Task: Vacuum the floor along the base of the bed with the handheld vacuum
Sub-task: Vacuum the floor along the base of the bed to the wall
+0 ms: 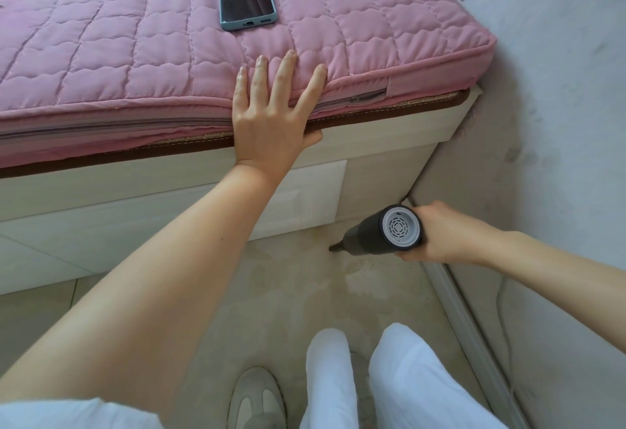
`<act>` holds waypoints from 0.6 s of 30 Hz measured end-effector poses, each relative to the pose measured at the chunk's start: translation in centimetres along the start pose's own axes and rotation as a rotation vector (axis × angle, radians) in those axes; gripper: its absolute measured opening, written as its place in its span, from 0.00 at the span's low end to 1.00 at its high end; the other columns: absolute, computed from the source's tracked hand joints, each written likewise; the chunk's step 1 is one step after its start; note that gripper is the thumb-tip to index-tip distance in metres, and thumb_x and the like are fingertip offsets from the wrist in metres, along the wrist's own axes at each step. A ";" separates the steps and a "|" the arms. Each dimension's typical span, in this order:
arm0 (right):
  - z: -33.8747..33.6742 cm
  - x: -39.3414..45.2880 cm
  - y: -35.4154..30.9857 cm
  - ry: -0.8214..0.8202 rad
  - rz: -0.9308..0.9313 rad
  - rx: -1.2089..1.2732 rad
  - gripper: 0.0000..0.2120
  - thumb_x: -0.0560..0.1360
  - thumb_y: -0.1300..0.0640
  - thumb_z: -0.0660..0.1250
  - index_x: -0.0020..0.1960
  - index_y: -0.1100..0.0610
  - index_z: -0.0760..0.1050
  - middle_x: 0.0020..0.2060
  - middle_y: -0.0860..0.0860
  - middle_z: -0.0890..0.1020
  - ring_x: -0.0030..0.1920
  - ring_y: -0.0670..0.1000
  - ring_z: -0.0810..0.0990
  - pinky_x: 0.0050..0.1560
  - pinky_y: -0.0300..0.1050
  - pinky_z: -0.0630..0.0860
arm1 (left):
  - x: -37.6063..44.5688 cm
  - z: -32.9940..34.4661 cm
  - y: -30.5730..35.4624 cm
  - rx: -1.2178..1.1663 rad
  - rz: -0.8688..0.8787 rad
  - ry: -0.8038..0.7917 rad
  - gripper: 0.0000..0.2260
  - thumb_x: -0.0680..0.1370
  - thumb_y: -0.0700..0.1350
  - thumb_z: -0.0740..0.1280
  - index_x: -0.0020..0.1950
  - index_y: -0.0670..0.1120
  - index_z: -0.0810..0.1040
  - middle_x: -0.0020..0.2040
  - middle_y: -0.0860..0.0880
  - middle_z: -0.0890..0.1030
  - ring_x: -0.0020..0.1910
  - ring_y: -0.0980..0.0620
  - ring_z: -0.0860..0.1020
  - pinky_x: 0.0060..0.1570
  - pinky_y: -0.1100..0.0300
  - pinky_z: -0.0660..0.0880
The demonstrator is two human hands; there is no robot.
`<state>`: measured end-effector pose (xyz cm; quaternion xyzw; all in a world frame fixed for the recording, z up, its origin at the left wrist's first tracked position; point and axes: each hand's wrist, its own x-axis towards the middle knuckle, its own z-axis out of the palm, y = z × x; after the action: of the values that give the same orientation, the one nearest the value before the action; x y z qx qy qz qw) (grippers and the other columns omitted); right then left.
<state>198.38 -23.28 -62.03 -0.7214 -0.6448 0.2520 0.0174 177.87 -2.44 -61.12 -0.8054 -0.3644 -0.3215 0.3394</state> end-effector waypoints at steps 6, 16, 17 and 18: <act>-0.3 -0.6 0.0 -0.001 -0.008 -0.033 0.09 0.63 0.48 0.70 0.38 0.48 0.70 0.32 0.47 0.78 0.36 0.48 0.78 0.37 0.47 0.77 | 0.0 -0.1 0.0 -0.012 -0.001 -0.014 0.41 0.66 0.65 0.74 0.76 0.54 0.67 0.71 0.41 0.75 0.67 0.33 0.74 0.67 0.35 0.70; 0.1 -0.9 0.2 0.008 -0.004 -0.048 0.11 0.64 0.48 0.70 0.43 0.46 0.71 0.35 0.47 0.80 0.39 0.49 0.78 0.39 0.48 0.77 | -0.1 -0.1 -0.1 -0.016 0.003 -0.025 0.41 0.66 0.64 0.74 0.76 0.54 0.68 0.71 0.40 0.74 0.67 0.33 0.74 0.67 0.35 0.70; 0.0 -1.1 0.1 0.002 -0.002 -0.038 0.10 0.64 0.48 0.70 0.41 0.46 0.70 0.34 0.47 0.79 0.38 0.49 0.78 0.39 0.48 0.77 | -0.1 -0.1 -0.1 -0.015 0.003 -0.025 0.41 0.66 0.64 0.75 0.76 0.54 0.67 0.71 0.40 0.74 0.67 0.33 0.74 0.67 0.35 0.70; -0.1 -1.2 -0.1 -0.001 0.002 -0.031 0.10 0.64 0.49 0.70 0.38 0.46 0.69 0.33 0.47 0.79 0.36 0.49 0.77 0.38 0.48 0.77 | -0.1 -0.1 -0.1 -0.014 0.003 -0.025 0.41 0.66 0.64 0.75 0.76 0.54 0.67 0.71 0.40 0.75 0.67 0.32 0.74 0.67 0.34 0.70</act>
<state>198.26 -24.37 -61.50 -0.7221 -0.6480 0.2422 0.0059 177.71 -2.43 -61.09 -0.8124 -0.3649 -0.3135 0.3296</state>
